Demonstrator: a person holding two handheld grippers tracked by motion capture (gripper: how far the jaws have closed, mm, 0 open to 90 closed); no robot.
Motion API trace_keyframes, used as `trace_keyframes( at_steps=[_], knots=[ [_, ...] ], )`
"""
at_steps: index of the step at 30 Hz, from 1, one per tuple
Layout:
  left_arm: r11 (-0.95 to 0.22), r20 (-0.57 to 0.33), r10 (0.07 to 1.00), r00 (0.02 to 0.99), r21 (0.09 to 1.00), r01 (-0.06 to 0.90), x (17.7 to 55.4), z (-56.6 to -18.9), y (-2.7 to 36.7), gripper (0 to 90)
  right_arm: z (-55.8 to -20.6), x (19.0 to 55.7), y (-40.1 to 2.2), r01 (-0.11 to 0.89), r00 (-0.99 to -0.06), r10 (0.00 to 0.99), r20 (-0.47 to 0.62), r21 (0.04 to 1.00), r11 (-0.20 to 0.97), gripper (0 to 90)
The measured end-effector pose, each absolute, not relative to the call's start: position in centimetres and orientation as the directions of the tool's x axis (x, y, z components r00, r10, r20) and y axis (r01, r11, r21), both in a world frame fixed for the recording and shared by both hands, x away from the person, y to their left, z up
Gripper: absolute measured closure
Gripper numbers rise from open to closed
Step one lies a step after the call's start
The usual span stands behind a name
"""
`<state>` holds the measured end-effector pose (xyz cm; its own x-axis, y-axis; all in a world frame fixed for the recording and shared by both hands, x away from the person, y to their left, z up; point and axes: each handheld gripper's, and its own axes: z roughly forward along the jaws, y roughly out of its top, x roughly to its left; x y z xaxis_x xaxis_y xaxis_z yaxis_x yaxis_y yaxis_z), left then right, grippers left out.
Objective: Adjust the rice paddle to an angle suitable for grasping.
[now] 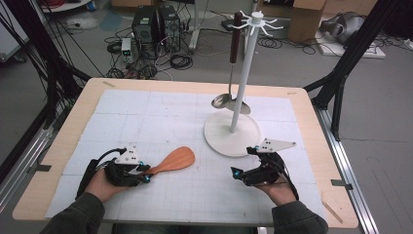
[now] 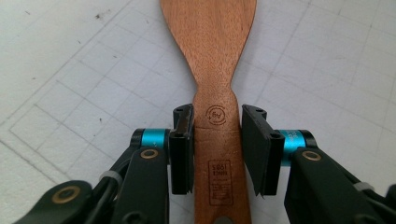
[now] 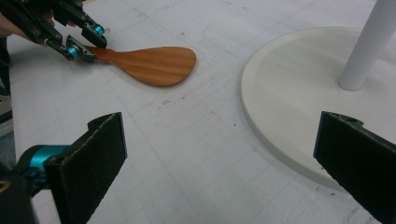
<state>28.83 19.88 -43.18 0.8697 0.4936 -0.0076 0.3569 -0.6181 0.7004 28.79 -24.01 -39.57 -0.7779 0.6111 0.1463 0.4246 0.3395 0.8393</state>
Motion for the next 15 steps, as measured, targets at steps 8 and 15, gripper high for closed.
trace_keyframes(
  at_steps=[8, 15],
  knots=[
    [-0.632, -0.008, 0.479, 0.878, 0.691, 0.351, 28.83, -43.38, 19.66, 65.1, -39.62, 28.75, -23.89, 0.43, -0.778, 0.61, 0.152, 0.836, 0.341, 1.6],
    [-0.633, -0.008, 0.476, 0.879, 0.691, 0.349, 28.86, -43.44, 19.69, 65.1, -39.65, 28.77, -23.86, 0.427, -0.781, 0.606, 0.15, 0.837, 0.343, 1.6]
  ],
)
